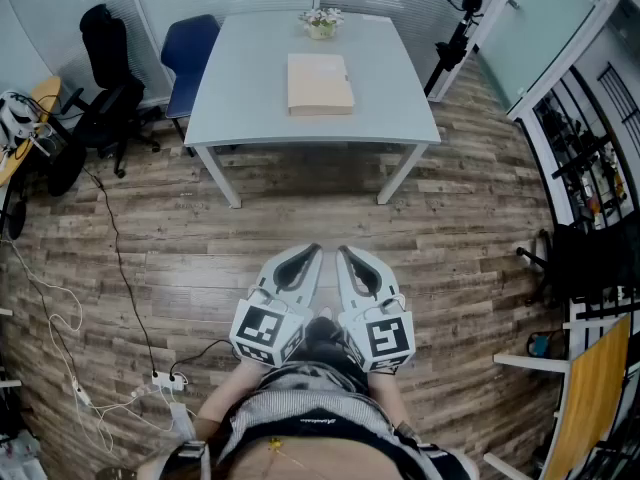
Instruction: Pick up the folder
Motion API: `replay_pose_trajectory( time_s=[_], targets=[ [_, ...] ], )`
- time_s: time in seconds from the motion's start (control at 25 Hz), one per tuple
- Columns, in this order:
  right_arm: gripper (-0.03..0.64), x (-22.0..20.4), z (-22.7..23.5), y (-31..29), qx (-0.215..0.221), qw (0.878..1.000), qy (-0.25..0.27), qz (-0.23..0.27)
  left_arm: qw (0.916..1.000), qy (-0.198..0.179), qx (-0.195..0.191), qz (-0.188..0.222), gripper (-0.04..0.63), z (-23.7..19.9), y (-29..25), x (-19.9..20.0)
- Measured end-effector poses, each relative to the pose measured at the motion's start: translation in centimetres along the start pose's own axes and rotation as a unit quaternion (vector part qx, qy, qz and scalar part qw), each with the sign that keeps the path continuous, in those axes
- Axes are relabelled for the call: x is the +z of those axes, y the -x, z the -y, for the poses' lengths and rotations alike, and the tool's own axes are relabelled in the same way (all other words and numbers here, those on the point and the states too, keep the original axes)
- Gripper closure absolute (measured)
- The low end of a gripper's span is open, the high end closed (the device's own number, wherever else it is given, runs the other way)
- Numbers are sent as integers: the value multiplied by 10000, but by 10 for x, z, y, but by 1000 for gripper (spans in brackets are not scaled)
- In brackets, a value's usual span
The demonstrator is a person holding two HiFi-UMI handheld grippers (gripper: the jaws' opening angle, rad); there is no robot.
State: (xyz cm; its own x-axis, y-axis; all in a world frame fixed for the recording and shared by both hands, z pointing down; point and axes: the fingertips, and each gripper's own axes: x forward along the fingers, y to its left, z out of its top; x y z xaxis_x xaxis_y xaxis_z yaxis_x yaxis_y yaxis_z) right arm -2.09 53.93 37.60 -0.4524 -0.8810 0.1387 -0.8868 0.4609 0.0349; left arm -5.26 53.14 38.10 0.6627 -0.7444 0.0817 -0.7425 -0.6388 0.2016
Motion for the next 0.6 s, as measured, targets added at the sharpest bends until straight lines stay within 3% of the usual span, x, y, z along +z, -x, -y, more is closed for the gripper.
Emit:
replay_pose_trajectory(
  time_s=[0.12, 0.2, 0.24, 0.32, 0.6],
  targets=[
    [612, 4, 9, -2, -32, 9999, -41, 106, 9999, -3, 123, 81, 581, -1, -6, 2],
    [559, 2, 15, -3, 35, 9999, -122, 94, 9997, 41, 198, 155, 574, -3, -11, 4],
    [548, 1, 18, -5, 83, 9998, -166, 81, 9995, 75, 232, 185, 550, -4, -14, 4],
    [535, 0, 26, -7, 168, 9996, -206, 84, 9993, 136, 267, 231, 440, -5, -22, 5],
    [525, 4, 61, -15, 324, 9990, -226, 196, 9986, 177, 393, 316, 442, 0, -53, 8]
  ],
)
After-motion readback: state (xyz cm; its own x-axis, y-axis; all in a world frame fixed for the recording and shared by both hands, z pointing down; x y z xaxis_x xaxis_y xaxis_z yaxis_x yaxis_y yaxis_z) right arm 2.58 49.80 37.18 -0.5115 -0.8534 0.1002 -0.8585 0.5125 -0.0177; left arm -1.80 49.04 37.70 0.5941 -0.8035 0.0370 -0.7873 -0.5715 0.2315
